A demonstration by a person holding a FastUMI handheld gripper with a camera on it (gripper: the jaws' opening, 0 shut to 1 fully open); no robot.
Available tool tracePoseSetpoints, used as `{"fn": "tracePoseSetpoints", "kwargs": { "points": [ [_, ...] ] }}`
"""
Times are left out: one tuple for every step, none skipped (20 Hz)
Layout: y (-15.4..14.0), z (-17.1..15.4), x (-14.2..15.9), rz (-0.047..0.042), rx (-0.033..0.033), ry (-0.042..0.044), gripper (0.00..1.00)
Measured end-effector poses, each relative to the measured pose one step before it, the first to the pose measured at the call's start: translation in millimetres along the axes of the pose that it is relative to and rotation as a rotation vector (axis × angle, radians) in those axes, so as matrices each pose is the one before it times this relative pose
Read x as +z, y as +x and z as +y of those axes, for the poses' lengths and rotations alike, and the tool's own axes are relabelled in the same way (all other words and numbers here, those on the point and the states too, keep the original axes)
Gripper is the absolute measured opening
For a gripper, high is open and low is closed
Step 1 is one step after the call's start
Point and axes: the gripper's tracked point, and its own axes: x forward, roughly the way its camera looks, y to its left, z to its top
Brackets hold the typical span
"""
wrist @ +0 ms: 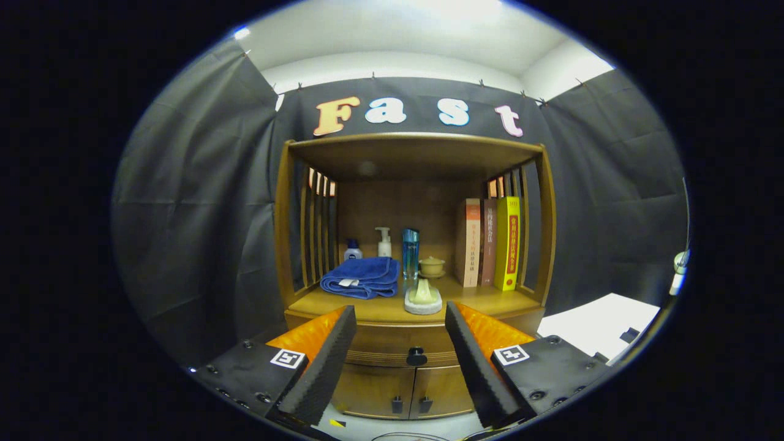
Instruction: Pull open the drawer, take out the items inside it, and place them on the countertop above the cabinet.
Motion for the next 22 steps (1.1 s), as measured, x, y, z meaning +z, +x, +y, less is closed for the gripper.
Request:
{"fn": "tracePoseSetpoints", "kwargs": {
  "points": [
    [-3.82, -0.73, 5.6, -0.01142, -0.00186, -0.00151, 0.96],
    [-3.01, -0.92, 3.05, -0.00428, -0.00156, 0.00264, 0.96],
    [-1.26, 1.57, 1.56, -0.00184, 0.00665, 0.00533, 0.96],
    [-0.62, -0.05, 0.18, 0.00156, 0.00396, 0.00512, 0.96],
    [0.03, -1.83, 0.66, -0.00116, 0.001, 0.00482, 0.96],
    [0.7, -1.9, 0.51, -0.00428, -0.00056, 0.0039, 0.96],
    [0.24, -2.37, -0.89, -0.00274, -0.00482, 0.00151, 0.96],
    [-2.56, -3.9, 0.69, 0.00089, -0.00446, -0.00016, 0.96],
    [-0.59, -1.98, -1.97, 0.00163, -0.00325, 0.0008, 0.96],
    [0.6, -0.56, -0.79, 0.00137, -0.00202, 0.00245, 0.96],
    [-0.49, -0.78, -0.03, -0.00136, 0.00065, 0.00323, 0.96],
    [0.5, -0.63, 1.35, -0.00561, 0.00003, 0.00194, 0.96],
    [0.09, -0.26, 1.66, -0.00682, -0.00119, -0.00078, 0.96],
    [0.33, -1.51, 0.27, -0.00395, -0.0033, -0.00154, 0.96],
    [-0.35, -0.64, -0.83, -0.00095, -0.00239, 0.00075, 0.96],
    [0.4, 0.17, -0.93, 0.00161, -0.00096, 0.00266, 0.96],
    [0.86, 0.13, -1.97, 0.00307, -0.00094, 0.00334, 0.96],
    [1.2, 0.44, -0.52, 0.00145, 0.00045, 0.00306, 0.96],
    [-0.08, -0.21, -1.08, 0.00057, -0.00001, 0.00188, 0.96],
    [0.12, -0.72, 0.17, 0.00022, -0.00031, 0.00139, 0.96],
    [0.27, 0.1, -0.72, 0.00042, -0.00041, 0.00123, 0.96],
    [-1.21, 0.03, -0.44, 0.00031, -0.00119, 0.00192, 0.96]
  ]
}}
